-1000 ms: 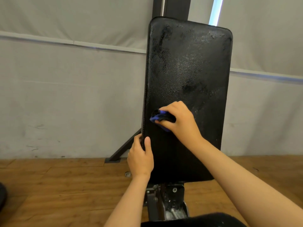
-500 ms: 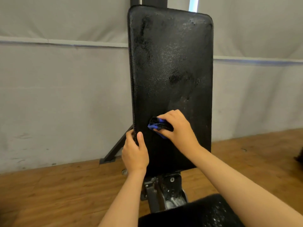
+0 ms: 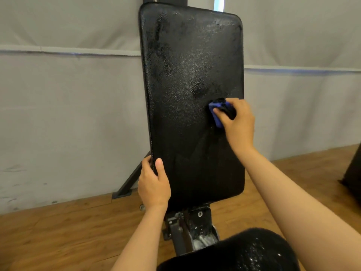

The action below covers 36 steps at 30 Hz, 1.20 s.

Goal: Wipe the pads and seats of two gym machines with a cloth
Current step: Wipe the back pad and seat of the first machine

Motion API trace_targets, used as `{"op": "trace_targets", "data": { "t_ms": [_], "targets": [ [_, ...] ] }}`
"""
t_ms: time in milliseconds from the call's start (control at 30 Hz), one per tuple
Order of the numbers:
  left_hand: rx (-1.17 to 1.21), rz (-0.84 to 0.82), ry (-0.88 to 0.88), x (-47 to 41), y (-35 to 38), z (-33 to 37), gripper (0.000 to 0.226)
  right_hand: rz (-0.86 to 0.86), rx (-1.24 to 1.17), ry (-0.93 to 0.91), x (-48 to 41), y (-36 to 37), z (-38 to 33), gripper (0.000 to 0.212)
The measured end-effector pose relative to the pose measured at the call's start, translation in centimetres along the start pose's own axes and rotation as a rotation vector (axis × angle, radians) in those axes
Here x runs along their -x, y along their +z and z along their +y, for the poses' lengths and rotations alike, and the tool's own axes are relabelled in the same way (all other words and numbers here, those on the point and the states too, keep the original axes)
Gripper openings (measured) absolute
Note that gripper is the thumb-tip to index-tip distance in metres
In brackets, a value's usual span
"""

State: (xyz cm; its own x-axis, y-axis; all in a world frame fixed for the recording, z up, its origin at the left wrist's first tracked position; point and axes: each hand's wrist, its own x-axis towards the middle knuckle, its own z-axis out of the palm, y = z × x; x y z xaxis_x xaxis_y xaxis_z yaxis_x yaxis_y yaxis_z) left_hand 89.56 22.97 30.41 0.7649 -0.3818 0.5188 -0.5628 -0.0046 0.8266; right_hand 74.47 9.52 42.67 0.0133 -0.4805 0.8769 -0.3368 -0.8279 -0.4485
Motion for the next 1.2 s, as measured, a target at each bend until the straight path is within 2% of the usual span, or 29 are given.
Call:
{"op": "trace_targets", "data": {
  "t_ms": [167,267,367,500,567,667,900,967,1200],
  "targets": [
    [0.005,0.004,-0.001,0.2,-0.1,0.2,0.074,-0.237,0.017,-0.134,5.8,-0.5,0.4,0.028],
    [0.006,0.012,-0.006,0.2,-0.2,0.3,0.072,-0.383,0.064,-0.174,6.1,-1.5,1.1,0.030],
    [-0.001,0.023,-0.013,0.4,-0.1,0.3,0.074,-0.307,0.034,-0.170,3.6,-1.9,1.9,0.029],
    [-0.006,0.027,-0.012,0.3,0.1,0.2,0.076,-0.098,0.016,-0.059,-0.9,-2.5,2.7,0.030],
    [-0.010,0.029,-0.011,0.2,0.1,0.3,0.076,-0.052,0.000,-0.023,-1.6,-2.6,2.8,0.028],
    [-0.001,0.038,-0.006,0.3,0.1,0.5,0.075,-0.103,-0.013,-0.011,0.2,-2.5,3.0,0.027],
    [-0.002,0.034,-0.001,0.4,0.1,0.4,0.077,-0.406,0.023,-0.128,7.4,-3.4,4.3,0.030],
    [0.000,0.035,0.004,0.5,0.1,0.6,0.074,-0.391,0.013,-0.120,6.7,-3.7,4.8,0.029],
    [-0.001,0.045,0.010,0.4,0.2,0.6,0.068,-0.167,0.034,-0.075,-0.7,-4.3,5.4,0.030]
  ]
}}
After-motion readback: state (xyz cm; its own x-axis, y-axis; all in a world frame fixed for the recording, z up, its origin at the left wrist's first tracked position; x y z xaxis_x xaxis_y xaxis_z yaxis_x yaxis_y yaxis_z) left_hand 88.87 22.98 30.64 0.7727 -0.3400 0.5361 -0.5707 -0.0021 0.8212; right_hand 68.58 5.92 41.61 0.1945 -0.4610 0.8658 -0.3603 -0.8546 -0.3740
